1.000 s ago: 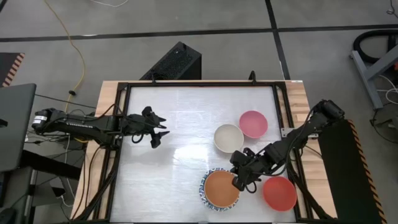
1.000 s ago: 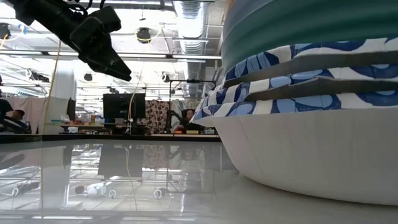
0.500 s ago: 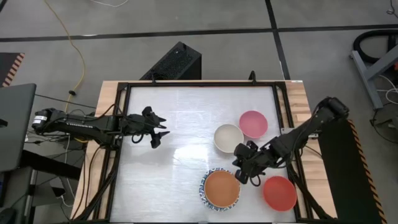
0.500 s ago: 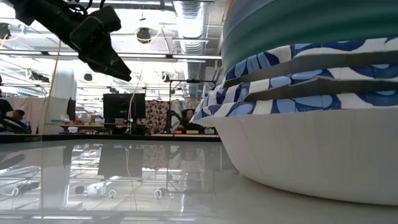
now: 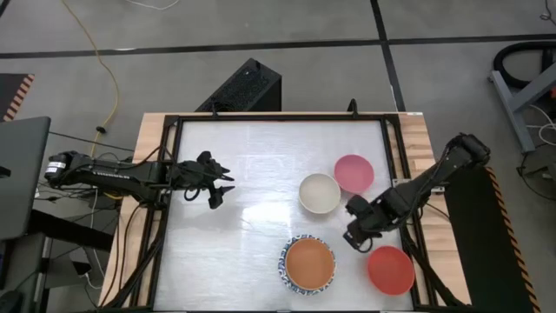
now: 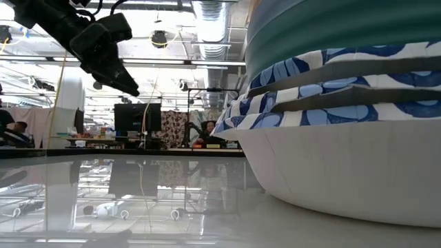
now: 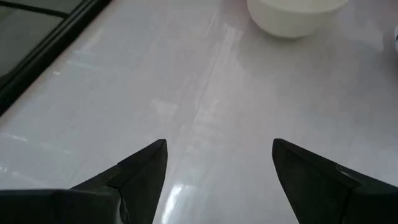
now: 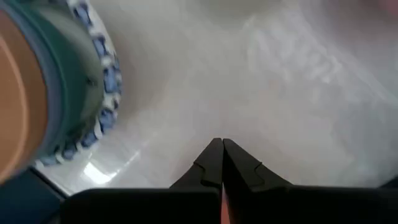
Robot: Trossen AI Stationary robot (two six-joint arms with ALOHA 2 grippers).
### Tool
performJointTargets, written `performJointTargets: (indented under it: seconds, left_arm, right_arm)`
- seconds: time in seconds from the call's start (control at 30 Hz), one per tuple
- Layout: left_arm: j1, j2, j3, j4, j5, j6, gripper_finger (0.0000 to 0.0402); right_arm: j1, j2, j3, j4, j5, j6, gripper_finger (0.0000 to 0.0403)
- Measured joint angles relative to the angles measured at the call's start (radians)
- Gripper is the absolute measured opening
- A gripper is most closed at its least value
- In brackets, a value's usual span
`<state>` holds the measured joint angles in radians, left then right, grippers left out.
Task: Nest bowls inside each other
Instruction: Stack the orange bowl into the brown bowl
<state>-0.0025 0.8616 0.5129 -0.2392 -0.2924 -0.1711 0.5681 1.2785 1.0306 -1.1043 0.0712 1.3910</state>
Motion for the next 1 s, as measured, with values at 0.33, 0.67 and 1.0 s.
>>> performJointTargets:
  seconds: [0.33,0.67,1.0]
  left_arm:
    - [0.0,0.0,0.0,-0.017,0.0,-0.015,0.0279]
    - [0.0,0.0,0.0,-0.014,0.0,-0.033,0.0279]
    - [0.0,0.0,0.0,-0.001,0.0,-0.049,0.0279]
  right_arm:
    - [0.239,0.0,0.0,-0.075,-0.045,0.202,0.004]
    - [0.449,0.001,0.0,-0.073,-0.046,0.364,0.0157]
    - [0.539,0.004,-0.048,-0.096,-0.039,0.354,0.0196]
